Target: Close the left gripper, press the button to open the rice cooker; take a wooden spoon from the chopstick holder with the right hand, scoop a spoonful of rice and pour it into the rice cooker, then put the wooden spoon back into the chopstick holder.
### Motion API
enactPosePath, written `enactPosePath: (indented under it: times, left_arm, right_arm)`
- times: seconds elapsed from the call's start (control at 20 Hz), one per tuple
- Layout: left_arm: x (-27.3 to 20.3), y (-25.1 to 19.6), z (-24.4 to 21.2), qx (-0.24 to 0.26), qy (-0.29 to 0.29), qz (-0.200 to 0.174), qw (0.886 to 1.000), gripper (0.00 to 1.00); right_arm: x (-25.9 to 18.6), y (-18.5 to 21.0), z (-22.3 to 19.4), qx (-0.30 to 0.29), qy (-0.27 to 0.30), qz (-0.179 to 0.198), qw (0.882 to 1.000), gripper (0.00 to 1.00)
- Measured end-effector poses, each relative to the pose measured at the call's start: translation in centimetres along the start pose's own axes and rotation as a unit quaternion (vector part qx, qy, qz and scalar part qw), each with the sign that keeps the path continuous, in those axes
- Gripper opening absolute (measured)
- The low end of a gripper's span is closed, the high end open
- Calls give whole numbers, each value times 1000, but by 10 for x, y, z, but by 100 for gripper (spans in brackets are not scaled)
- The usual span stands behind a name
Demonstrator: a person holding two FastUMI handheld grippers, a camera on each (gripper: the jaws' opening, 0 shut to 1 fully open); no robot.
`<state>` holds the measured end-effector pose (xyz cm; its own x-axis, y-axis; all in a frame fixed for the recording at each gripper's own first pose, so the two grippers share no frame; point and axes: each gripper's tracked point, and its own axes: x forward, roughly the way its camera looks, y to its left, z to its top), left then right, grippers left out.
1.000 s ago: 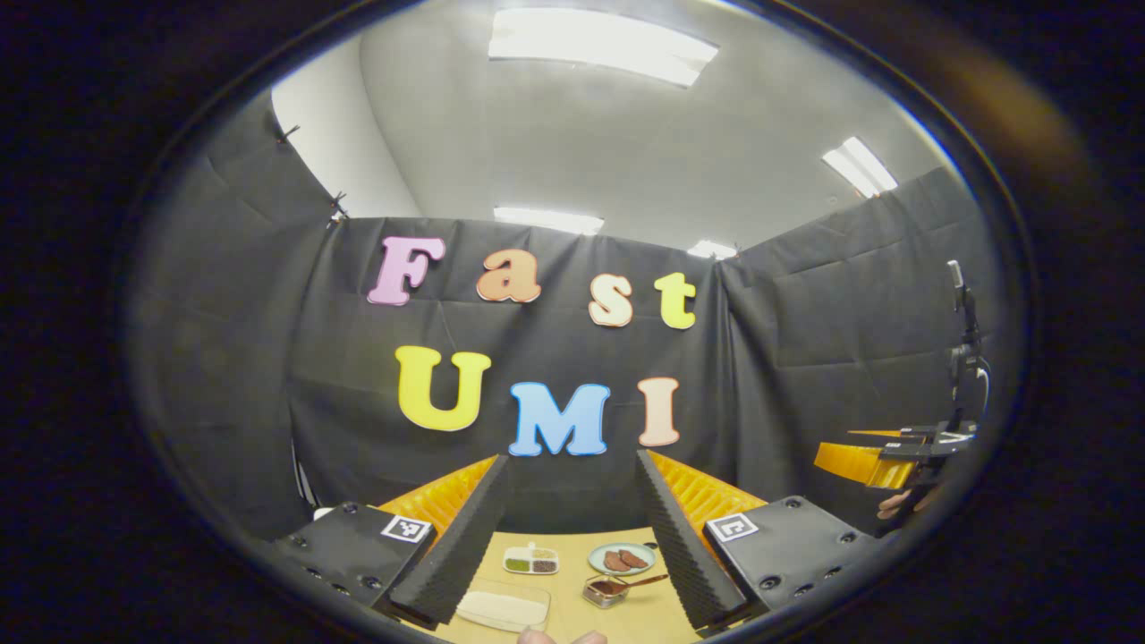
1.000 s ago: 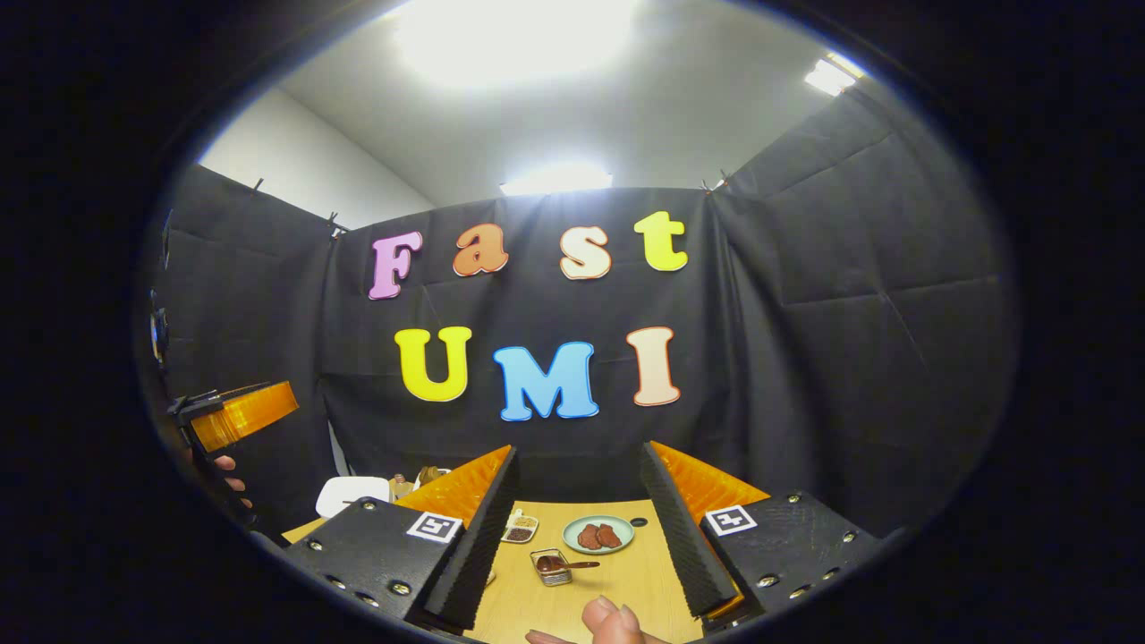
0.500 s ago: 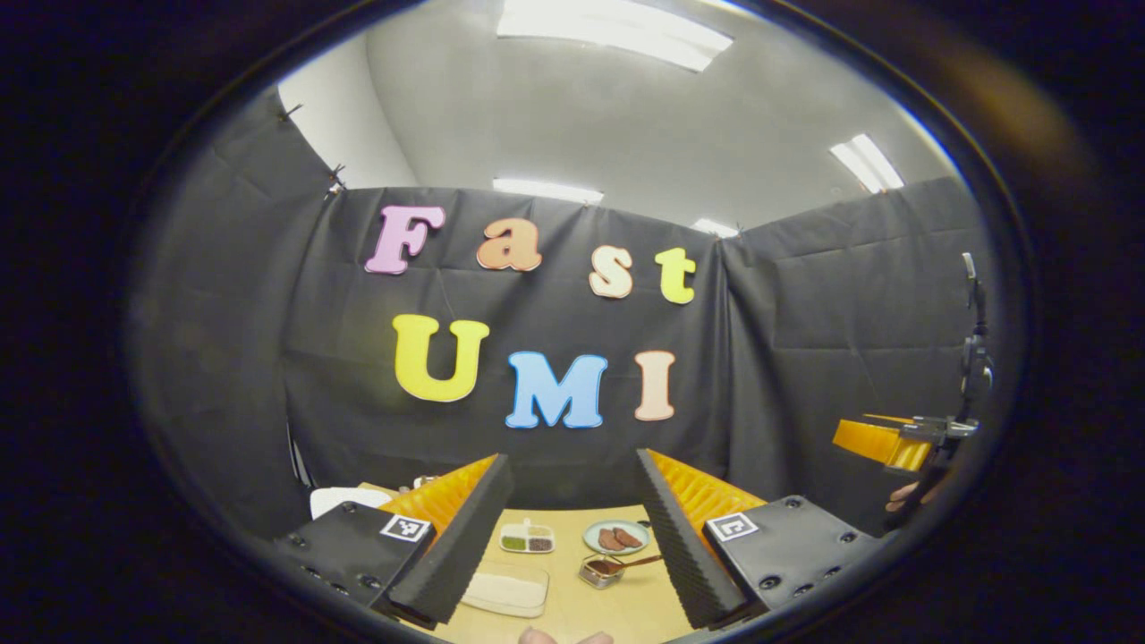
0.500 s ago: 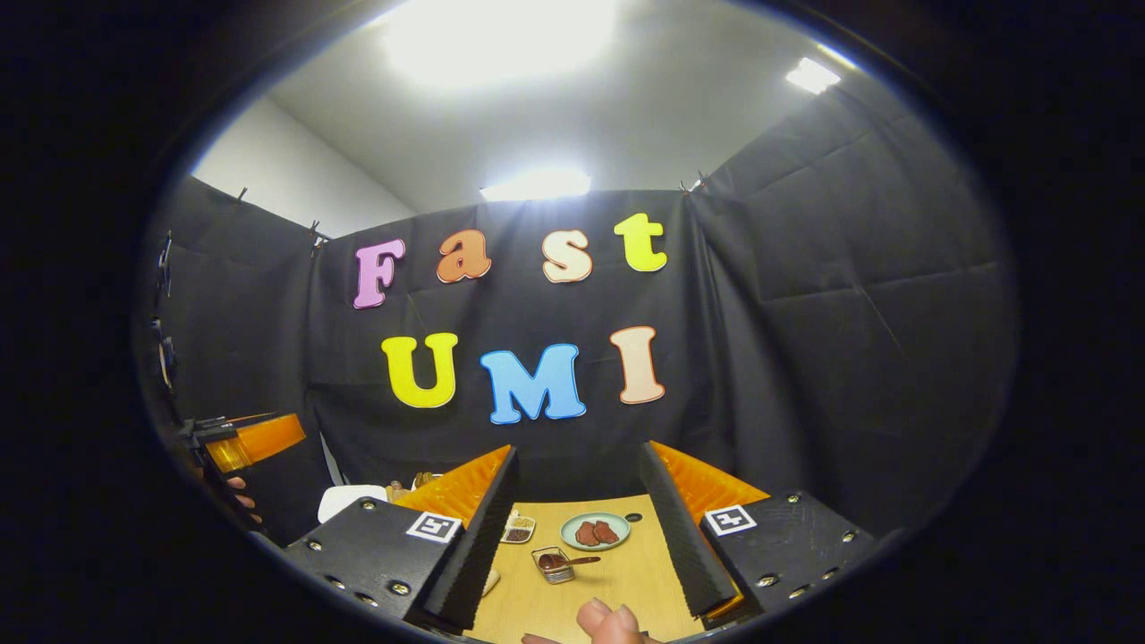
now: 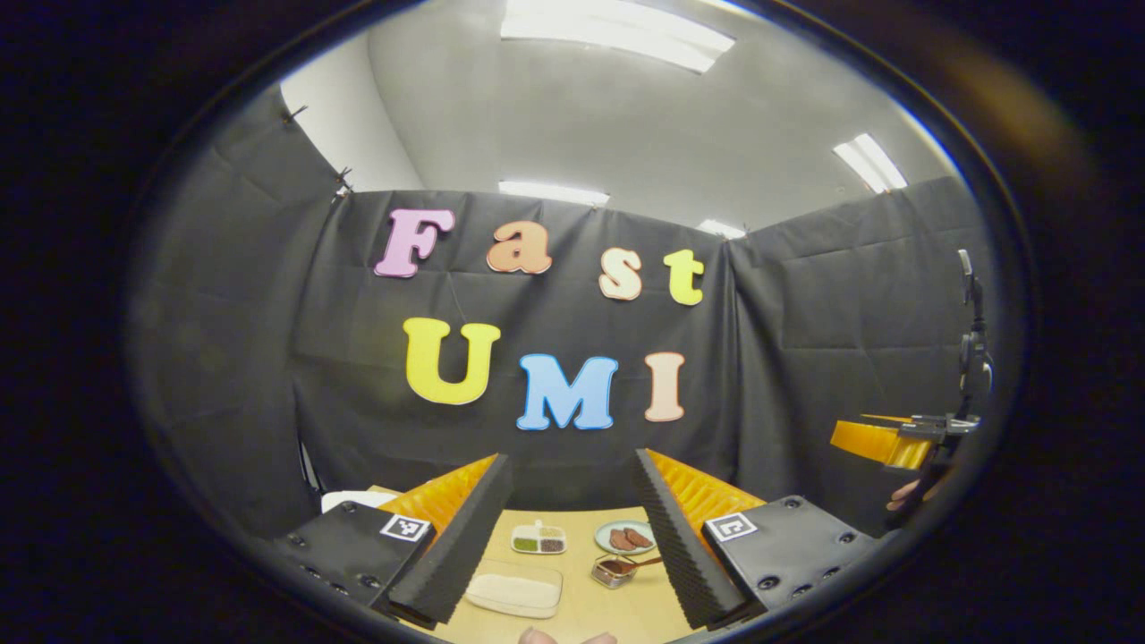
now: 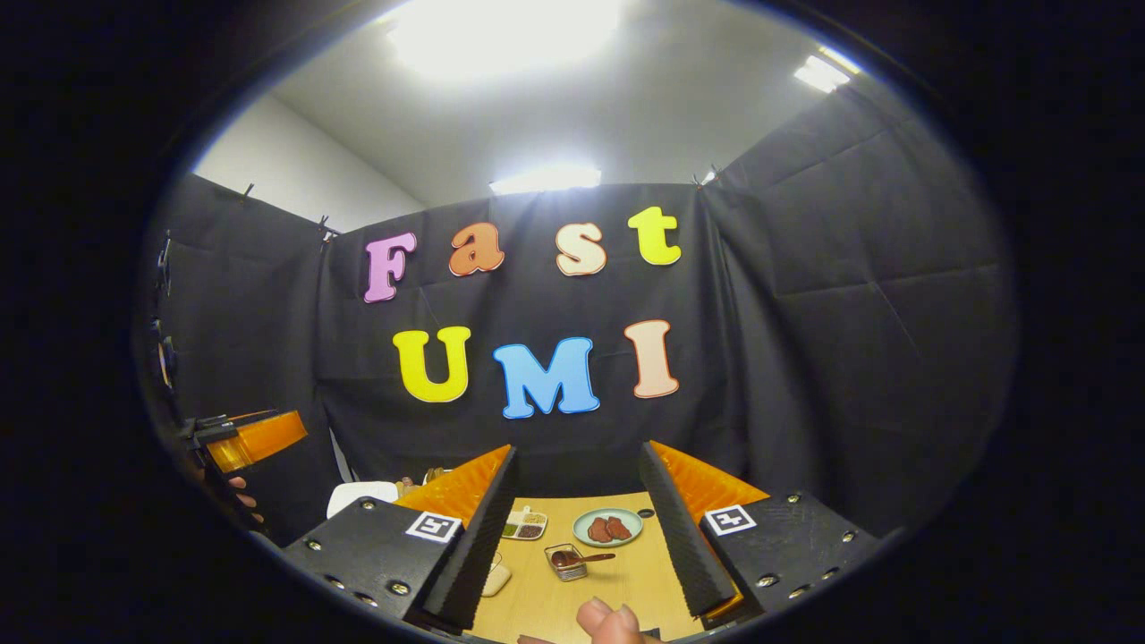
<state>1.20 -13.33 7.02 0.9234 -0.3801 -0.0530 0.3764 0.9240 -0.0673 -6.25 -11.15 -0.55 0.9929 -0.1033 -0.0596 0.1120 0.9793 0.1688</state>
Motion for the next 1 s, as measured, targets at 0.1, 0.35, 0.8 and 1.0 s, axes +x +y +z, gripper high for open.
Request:
enactPosePath:
  times: [0.1, 0.35, 0.8, 1.0]
  left_arm:
    - [0, 7, 0, 5, 1, 6, 1000, 92]
    - [6, 11, 0, -2, -1, 9, 1000, 92]
    - [27, -15, -3, -14, 8, -28, 999, 92]
    - [27, -22, 0, -18, 6, -39, 999, 92]
  right_arm:
    - [4, 2, 1, -6, 0, 1, 1000, 84]
    - [10, 4, 0, -19, 5, -3, 1000, 84]
    - [-3, -13, 17, -28, -11, -34, 999, 83]
    - [-13, -14, 27, -38, -33, -38, 998, 84]
